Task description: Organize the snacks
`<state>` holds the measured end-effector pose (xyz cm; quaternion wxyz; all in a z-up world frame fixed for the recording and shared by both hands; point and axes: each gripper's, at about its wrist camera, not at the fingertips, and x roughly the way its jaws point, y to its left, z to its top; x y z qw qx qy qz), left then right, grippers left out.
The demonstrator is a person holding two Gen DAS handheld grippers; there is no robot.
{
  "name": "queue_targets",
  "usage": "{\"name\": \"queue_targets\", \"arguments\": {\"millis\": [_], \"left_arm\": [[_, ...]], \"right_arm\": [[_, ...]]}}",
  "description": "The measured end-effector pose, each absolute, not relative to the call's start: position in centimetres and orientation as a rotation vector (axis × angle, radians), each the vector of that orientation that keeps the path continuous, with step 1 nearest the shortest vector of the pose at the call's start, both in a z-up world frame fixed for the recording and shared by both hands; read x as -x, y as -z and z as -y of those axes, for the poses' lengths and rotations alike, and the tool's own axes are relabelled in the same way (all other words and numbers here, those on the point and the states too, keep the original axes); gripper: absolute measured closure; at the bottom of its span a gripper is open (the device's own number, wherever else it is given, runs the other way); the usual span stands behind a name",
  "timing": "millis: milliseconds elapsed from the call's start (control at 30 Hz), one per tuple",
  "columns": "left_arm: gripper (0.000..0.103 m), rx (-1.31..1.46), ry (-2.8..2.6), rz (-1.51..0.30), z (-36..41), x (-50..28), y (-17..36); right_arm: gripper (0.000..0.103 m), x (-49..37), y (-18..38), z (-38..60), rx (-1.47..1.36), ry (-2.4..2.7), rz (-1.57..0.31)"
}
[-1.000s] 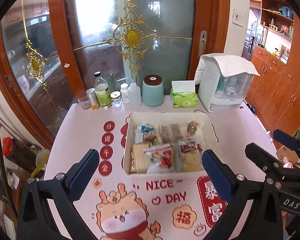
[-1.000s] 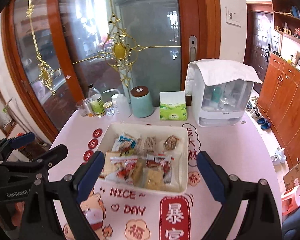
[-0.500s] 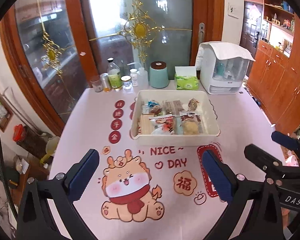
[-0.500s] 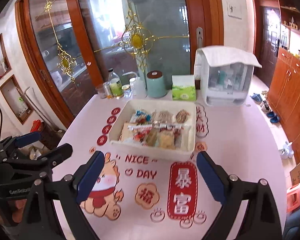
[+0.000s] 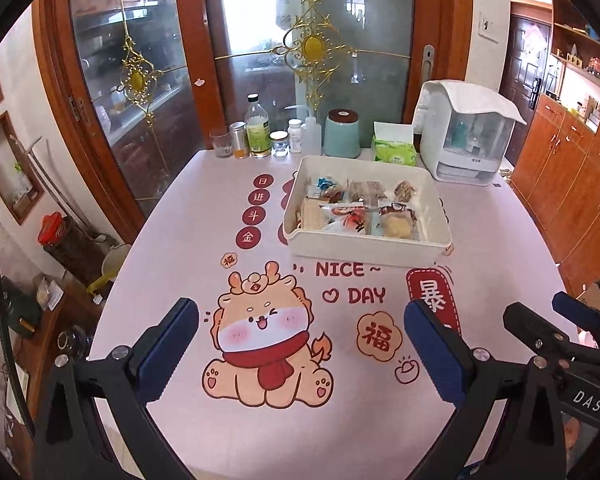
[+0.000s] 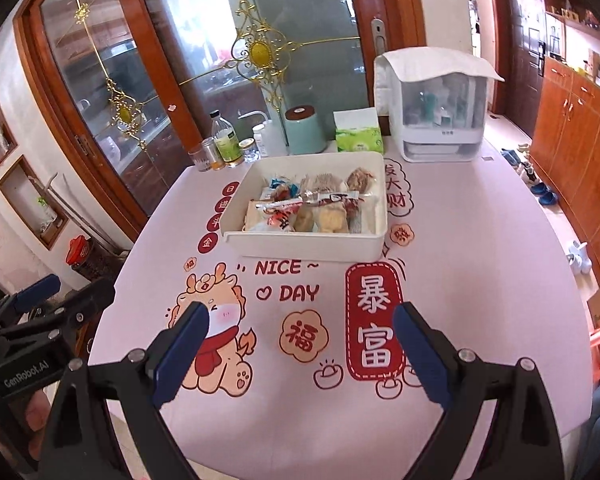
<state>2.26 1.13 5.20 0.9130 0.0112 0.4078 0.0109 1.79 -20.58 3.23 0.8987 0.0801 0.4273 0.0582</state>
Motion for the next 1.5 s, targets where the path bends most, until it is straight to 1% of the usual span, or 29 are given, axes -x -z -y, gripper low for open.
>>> {"name": "queue_targets", "arguments": {"millis": [367,567,1500], "left_arm": [[0.001,-0.033,0.007,-0.892,-0.7,-1.8,-3.1],[0.001,-0.029,0.010,-0.895,-0.7,-1.9,-3.0],[0.001,-0.006,0.006,-0.894,-1.4,-2.1,-2.8]], "right_arm": [[0.009,-0.1,-2.7,19.2,-0.150,-0.097,-0.872],[0.009,0.2,-3.0,18.9,-0.138,-0.078,-0.848],[0.009,-0.3,-2.4,17.8,-0.148,-0.086,-0.880]]}}
